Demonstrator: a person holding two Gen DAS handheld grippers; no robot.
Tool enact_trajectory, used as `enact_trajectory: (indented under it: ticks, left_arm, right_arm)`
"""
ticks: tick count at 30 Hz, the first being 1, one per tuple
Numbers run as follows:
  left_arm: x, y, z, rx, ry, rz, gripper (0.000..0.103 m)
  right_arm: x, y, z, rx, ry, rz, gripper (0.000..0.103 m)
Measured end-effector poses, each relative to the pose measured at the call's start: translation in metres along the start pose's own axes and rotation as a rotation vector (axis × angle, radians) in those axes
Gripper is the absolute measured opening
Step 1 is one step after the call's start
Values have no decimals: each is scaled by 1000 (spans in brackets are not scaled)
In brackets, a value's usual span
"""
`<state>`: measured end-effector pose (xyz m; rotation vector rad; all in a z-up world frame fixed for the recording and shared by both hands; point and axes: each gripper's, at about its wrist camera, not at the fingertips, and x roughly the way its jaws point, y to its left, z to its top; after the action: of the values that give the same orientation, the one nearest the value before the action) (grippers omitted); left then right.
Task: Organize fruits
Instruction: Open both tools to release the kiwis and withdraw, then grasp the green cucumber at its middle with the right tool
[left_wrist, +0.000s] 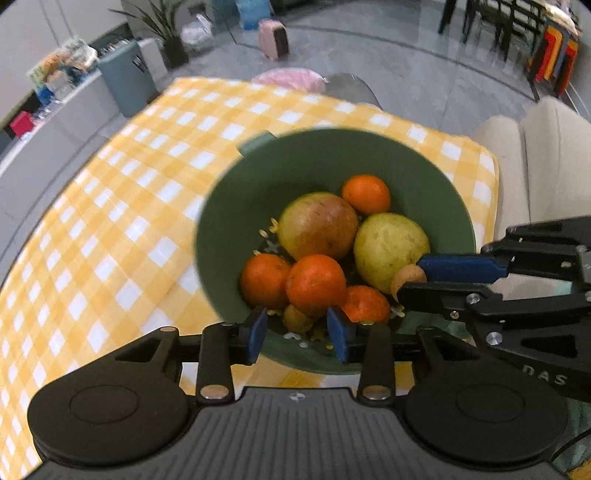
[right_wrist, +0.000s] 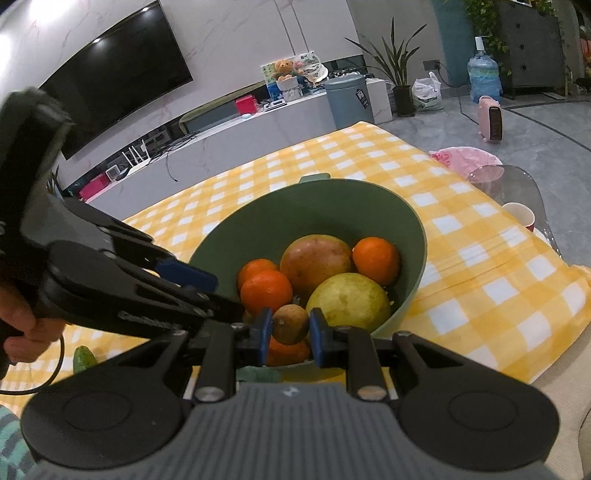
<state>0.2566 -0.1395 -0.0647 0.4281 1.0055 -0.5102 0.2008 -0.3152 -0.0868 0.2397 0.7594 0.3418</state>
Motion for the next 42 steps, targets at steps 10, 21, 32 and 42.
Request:
enact_trajectory:
  ticks: [10, 21, 32, 42]
  left_arm:
    - [-43, 26, -19, -165, -124, 80, 50]
    - [-50, 40, -44, -239, -107, 89, 51]
    - [-78, 55, -73, -334, -126, 103, 56]
    - [-113, 70, -123, -312, -118, 127, 59]
  right_arm:
    - [23, 16, 12, 68, 58, 80, 18]
    - [46, 25, 15, 102, 137, 61, 19]
    - [28, 31, 17, 82, 83, 56, 29]
    - [-2, 97, -2, -152, 12, 160, 48]
